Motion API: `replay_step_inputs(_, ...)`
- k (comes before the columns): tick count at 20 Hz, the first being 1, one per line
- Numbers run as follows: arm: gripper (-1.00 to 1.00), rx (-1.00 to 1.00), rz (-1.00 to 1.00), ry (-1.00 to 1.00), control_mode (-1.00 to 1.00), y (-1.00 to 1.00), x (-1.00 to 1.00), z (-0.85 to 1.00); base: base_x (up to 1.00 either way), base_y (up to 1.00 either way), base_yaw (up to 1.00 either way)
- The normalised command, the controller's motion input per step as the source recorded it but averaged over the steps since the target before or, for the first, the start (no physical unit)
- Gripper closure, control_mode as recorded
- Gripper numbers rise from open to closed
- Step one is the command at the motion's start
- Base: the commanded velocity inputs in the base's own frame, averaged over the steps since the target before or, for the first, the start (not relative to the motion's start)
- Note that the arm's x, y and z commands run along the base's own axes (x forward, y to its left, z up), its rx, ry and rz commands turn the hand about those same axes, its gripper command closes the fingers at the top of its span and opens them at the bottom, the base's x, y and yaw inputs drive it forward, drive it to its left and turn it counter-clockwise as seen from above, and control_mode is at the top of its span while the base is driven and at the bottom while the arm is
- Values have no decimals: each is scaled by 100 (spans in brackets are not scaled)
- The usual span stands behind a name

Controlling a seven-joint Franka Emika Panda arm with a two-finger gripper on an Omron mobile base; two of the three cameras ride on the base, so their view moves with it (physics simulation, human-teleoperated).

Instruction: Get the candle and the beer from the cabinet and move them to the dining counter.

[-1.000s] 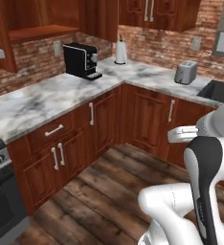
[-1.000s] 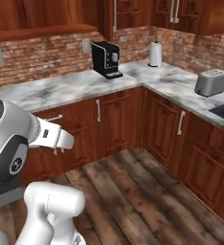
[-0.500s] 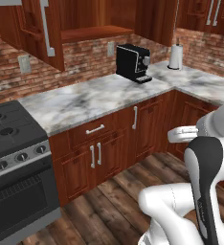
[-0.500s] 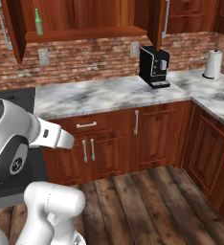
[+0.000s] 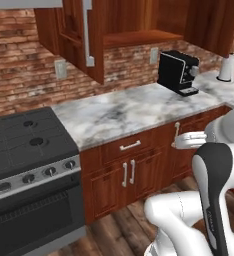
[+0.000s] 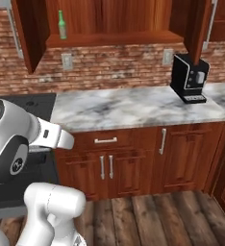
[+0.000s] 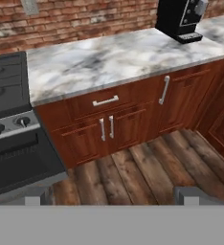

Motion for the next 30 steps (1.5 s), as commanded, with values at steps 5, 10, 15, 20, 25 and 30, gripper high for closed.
replay_step_inputs(5, -100, 0, 0, 0, 100, 0, 0, 0, 68, -31, 9)
replay_step_inputs(10, -100, 0, 0, 0, 100, 0, 0, 0, 63, -43, 2)
replay_step_inputs(15, -100, 0, 0, 0, 100, 0, 0, 0, 58, -43, 6)
replay_step_inputs(20, -100, 0, 0, 0, 100, 0, 0, 0, 44, -23, 39)
replay_step_inputs(25, -100, 0, 0, 0, 100, 0, 0, 0, 49, -20, 37)
replay_step_inputs(30, -100, 0, 0, 0, 100, 0, 0, 0, 52, -22, 28)
